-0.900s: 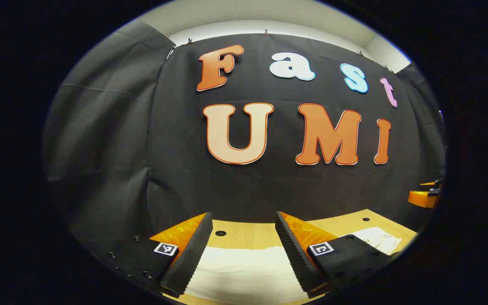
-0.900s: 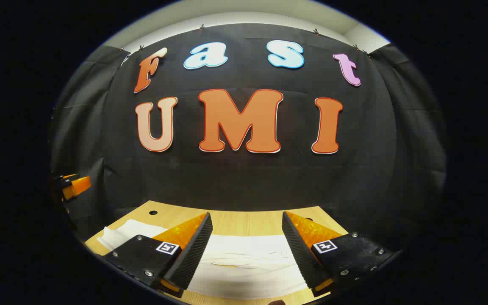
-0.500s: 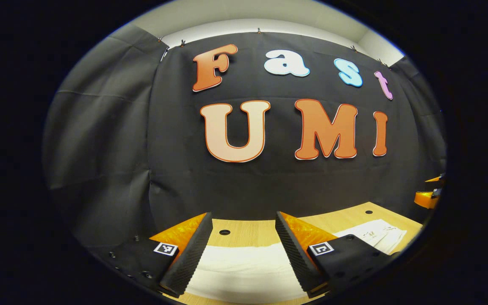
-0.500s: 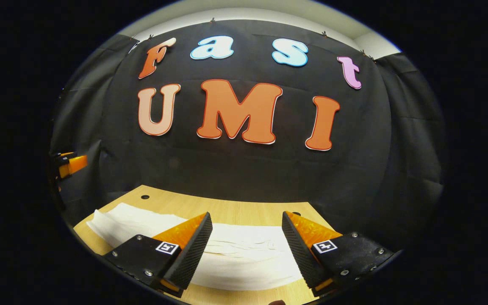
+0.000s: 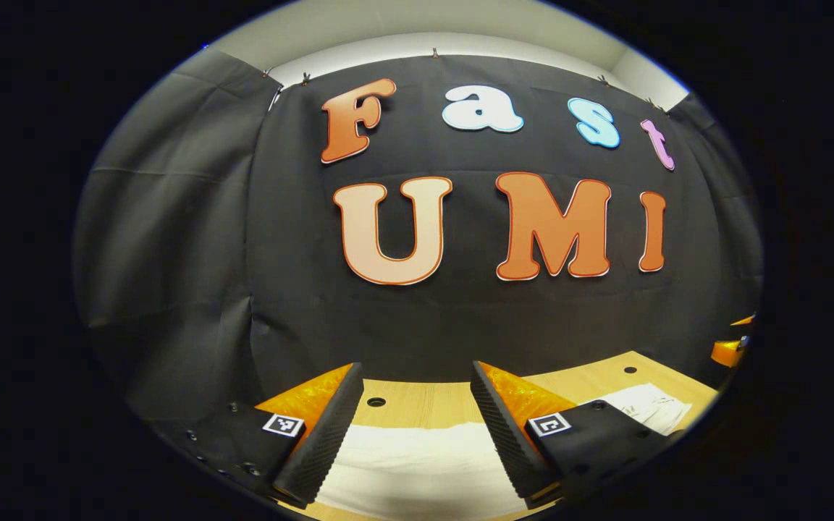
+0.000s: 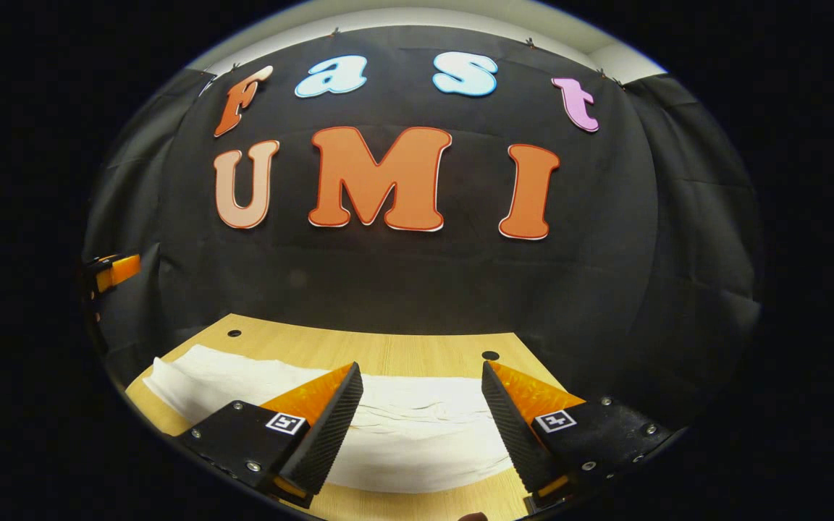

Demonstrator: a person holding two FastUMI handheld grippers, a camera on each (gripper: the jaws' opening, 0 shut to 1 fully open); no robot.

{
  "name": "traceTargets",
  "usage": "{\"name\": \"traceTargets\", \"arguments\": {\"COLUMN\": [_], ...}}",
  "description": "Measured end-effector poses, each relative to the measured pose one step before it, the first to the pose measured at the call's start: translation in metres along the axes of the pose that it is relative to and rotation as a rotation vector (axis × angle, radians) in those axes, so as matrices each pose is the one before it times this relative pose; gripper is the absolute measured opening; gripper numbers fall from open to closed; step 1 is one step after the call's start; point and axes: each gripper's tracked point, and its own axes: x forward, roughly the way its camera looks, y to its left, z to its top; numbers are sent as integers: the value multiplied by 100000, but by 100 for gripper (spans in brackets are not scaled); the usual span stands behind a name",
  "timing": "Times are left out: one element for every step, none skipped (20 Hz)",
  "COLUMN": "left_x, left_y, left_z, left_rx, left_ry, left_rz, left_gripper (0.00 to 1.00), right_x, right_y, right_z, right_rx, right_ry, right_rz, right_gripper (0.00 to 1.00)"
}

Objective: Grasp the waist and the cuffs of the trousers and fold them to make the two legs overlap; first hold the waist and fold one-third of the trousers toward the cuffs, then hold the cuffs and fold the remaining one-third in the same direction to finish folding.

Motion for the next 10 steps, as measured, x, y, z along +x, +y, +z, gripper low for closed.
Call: {"name": "traceTargets", "arguments": {"left_x": [-30, 25, -17, 134, -114, -105, 136, 400, 121, 369], "left_y": [-481, -250, -215, -406, -406, -123, 81, 147, 227, 560], "left_z": [310, 311, 79, 22, -388, -140, -16, -53, 207, 189], "left_rx": [175, 576, 442, -55, -400, -362, -306, -199, 393, 796], "left_ry": [-363, -533, -513, -154, 873, 987, 57, -94, -112, -650], "left_rz": [721, 1456, 1129, -67, -334, -170, 128, 15, 74, 376], "left_gripper": [96, 96, 96, 97, 97, 97, 96, 96, 97, 97], "right_x": [467, 483, 563, 557, 384, 336, 292, 260, 343, 286], "right_y": [-400, -225, -175, -359, -475, -280, -64, -106, -247, -390], "right_z": [82, 71, -184, -266, -462, -231, -246, -318, -601, -365], "right_rx": [1558, 1359, 955, 838, 1832, 2953, 3587, 4069, 4658, 4350], "right_ry": [89, -25, 354, 1129, 1894, 1246, 1507, 1867, 2940, 1234], "right_rz": [714, 1049, 961, 169, -415, 354, 563, 115, -553, -985], "right_gripper": [99, 99, 99, 99, 99, 99, 99, 99, 99, 99]}}
